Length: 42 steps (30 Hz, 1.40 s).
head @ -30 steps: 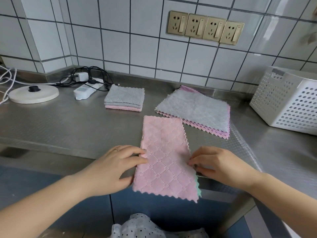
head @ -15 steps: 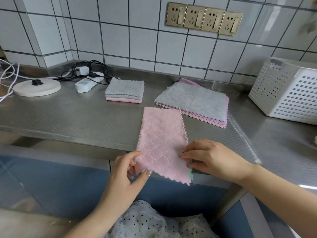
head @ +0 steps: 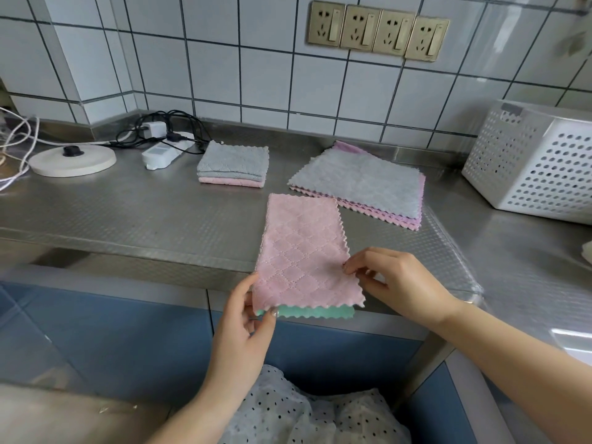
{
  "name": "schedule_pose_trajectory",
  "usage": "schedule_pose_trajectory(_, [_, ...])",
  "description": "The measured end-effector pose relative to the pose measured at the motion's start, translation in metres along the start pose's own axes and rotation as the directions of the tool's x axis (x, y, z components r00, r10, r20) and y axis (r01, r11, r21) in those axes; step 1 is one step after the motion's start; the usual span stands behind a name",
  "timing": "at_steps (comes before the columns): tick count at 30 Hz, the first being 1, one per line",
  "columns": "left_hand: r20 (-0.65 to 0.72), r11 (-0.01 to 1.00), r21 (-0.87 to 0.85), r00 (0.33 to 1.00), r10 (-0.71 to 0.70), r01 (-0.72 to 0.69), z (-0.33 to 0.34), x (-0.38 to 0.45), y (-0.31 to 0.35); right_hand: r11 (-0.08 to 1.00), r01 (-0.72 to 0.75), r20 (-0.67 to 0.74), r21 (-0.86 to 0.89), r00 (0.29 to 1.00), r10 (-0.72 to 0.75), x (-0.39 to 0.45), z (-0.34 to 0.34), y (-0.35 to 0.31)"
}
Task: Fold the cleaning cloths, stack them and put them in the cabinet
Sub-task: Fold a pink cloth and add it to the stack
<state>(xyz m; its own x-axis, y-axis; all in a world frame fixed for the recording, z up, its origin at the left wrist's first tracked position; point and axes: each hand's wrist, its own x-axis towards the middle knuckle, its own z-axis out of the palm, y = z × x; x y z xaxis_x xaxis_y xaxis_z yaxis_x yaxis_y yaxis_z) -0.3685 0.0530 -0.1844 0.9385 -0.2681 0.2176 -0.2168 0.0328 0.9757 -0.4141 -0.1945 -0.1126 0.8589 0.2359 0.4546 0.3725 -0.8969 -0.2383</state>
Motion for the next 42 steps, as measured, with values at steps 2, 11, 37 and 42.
schedule_pose_trajectory(2, [-0.01, 1.0, -0.005, 1.0, 0.004, -0.004, 0.0, -0.001, 0.005, 1.0, -0.002, -0.006, 0.029, 1.0, 0.002, 0.0, 0.0, -0.001])
schedule_pose_trajectory(11, [0.0, 0.999, 0.014, 0.999, -0.052, 0.052, -0.007, -0.007, 0.019, 0.998, 0.064, 0.03, -0.011, 0.998, -0.064, -0.003, 0.0, 0.006])
schedule_pose_trajectory(37, [0.202, 0.999, -0.036, 0.979, 0.028, -0.021, -0.031, -0.01, 0.028, 0.968, 0.194, 0.189, -0.157, 0.968, -0.163, 0.005, 0.012, -0.006])
schedule_pose_trajectory(42, [0.241, 0.693, 0.522, 0.865, 0.439, -0.497, -0.044, 0.028, 0.015, 0.999, -0.049, 0.224, -0.007, 0.973, 0.049, 0.012, 0.008, -0.005])
